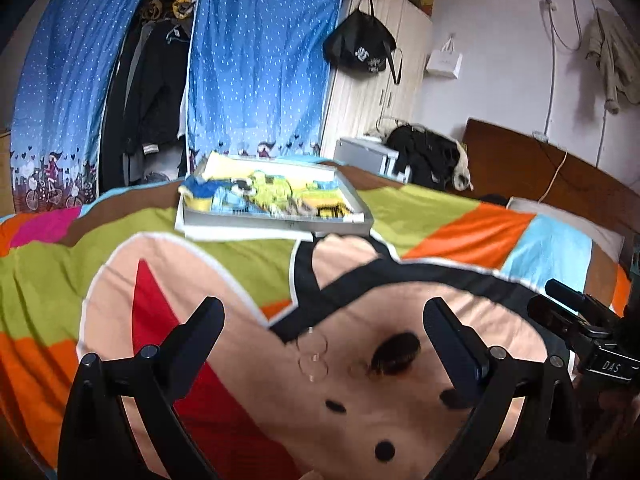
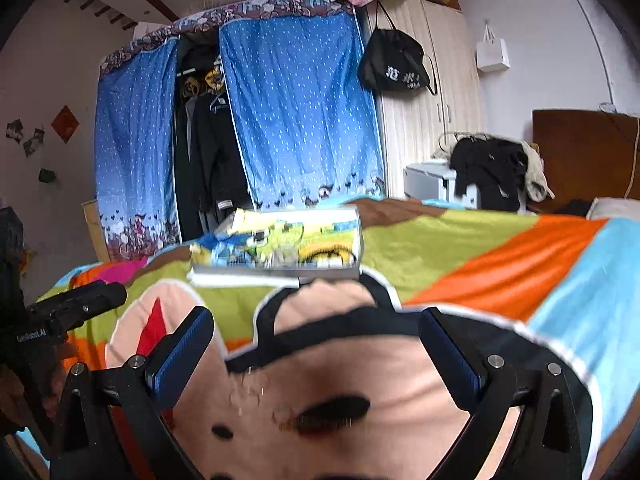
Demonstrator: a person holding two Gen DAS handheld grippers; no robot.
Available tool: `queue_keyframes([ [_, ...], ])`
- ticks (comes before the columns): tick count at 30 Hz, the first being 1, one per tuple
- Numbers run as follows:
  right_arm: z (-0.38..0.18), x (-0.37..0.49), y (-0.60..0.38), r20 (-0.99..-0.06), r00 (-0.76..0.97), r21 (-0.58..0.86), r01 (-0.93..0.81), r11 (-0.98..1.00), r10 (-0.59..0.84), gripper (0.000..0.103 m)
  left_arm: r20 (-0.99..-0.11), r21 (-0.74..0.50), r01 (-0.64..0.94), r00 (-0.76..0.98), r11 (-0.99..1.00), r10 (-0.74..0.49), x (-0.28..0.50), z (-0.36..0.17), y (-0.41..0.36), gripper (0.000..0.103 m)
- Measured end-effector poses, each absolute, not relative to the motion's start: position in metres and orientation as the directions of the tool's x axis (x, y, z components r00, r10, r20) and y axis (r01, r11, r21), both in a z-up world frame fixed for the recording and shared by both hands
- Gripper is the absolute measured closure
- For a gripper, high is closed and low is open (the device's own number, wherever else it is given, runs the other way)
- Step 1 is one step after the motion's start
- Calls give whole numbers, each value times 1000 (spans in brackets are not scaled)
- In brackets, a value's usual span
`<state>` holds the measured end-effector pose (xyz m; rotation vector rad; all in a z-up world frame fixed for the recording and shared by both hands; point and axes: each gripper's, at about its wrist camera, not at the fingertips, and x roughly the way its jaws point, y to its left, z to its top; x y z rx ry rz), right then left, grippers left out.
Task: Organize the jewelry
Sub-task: 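Move both tools back over the silver hoops and chain bracelet on the bed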
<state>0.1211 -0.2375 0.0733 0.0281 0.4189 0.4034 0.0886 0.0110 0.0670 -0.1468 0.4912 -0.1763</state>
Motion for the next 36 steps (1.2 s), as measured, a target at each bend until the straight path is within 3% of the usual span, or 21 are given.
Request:
queue_keyframes([
  [8, 34, 90, -246, -494, 787, 136, -349, 927, 369, 0, -582, -200, 83, 792, 976, -187, 77, 27, 11, 5],
  [17, -17, 93, -244, -648, 676, 174, -318, 932, 352, 0, -656, -188, 47, 737, 981, -161, 69, -7, 11, 5],
  [36, -50, 109, -241, -742, 583, 192, -288, 938, 331, 0, -749, -173, 13, 648, 985, -140, 78, -42, 10, 5],
])
